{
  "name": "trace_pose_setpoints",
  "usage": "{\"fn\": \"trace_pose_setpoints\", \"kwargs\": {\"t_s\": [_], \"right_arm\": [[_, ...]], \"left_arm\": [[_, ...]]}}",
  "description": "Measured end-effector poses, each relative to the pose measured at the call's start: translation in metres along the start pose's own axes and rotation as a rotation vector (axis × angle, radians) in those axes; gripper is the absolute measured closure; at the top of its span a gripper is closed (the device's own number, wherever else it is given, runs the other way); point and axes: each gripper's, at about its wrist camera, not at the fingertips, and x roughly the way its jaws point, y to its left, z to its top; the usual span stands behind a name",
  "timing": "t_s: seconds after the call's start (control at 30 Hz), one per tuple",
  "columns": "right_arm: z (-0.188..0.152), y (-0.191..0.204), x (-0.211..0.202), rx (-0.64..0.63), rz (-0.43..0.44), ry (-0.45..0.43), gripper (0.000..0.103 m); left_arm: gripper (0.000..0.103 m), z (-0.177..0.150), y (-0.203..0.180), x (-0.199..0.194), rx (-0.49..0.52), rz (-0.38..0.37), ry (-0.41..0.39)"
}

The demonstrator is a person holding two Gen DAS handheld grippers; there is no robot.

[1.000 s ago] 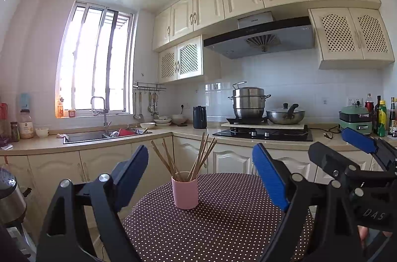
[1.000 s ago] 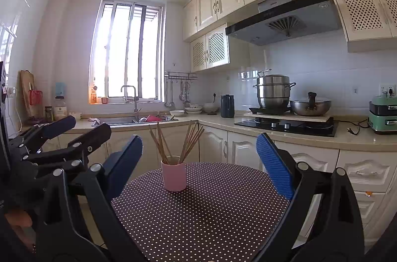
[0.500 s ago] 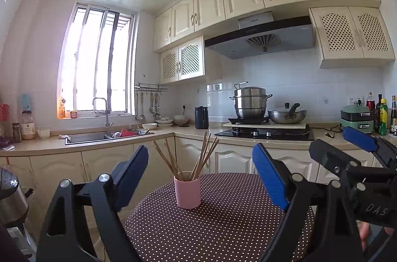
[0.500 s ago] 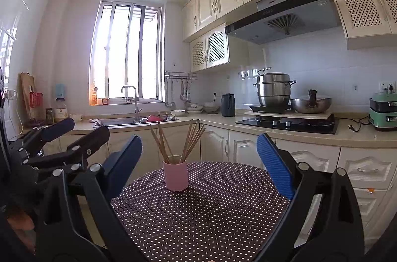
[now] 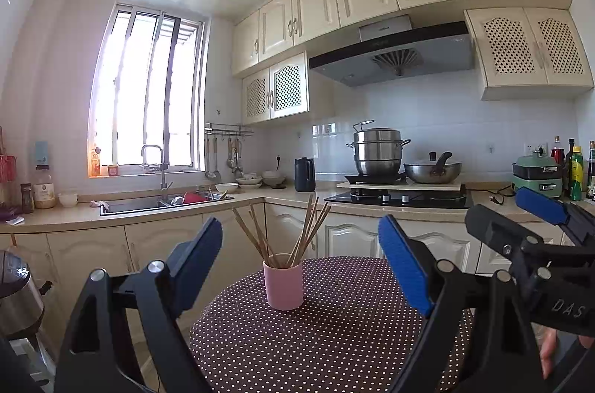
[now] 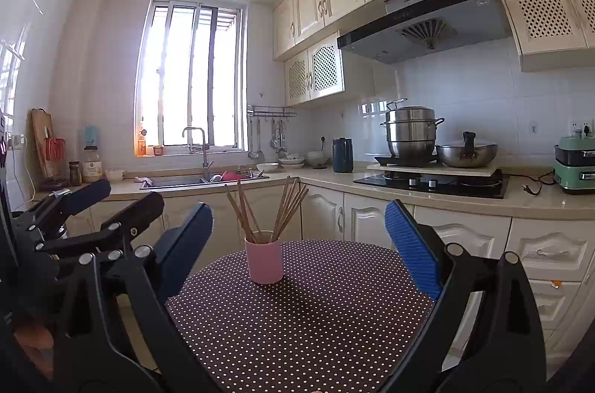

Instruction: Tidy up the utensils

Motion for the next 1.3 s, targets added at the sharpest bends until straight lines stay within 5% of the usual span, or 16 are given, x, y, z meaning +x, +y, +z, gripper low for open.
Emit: {"fn": "trace_pose_setpoints", "kwargs": {"t_s": [1.3], "right_arm": [[-0.0006, -0.0036, 0.0020, 0.018, 0.031, 0.014, 0.011]], "left_arm": [[0.019, 0.0011, -0.0044, -0.0006, -0.010, 0.003, -0.003]]}}
